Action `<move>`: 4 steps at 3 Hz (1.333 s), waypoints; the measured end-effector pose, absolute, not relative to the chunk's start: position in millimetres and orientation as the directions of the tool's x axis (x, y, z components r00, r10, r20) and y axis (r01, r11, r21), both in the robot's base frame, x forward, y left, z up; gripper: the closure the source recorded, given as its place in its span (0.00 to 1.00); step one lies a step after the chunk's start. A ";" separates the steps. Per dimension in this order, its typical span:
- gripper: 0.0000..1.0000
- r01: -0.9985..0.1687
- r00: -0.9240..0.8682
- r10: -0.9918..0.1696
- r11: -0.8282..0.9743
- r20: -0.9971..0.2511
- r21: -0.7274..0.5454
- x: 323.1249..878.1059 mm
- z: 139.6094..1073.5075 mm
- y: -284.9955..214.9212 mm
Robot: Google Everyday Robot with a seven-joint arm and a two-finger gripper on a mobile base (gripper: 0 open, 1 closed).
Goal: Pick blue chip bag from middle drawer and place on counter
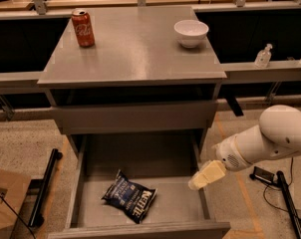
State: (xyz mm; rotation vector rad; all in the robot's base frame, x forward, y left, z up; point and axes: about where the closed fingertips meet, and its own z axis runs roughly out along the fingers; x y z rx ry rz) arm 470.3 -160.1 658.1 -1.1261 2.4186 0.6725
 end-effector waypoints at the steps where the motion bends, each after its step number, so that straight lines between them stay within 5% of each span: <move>1: 0.00 -0.787 -0.602 -0.602 0.561 -0.525 0.259 469.5 658.8 -159.9; 4: 0.00 -0.816 -0.579 -0.577 0.400 -0.576 0.418 534.7 510.7 -2.7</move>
Offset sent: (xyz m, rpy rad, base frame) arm 0.0483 0.0944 -0.0847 0.1800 -0.0074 0.0972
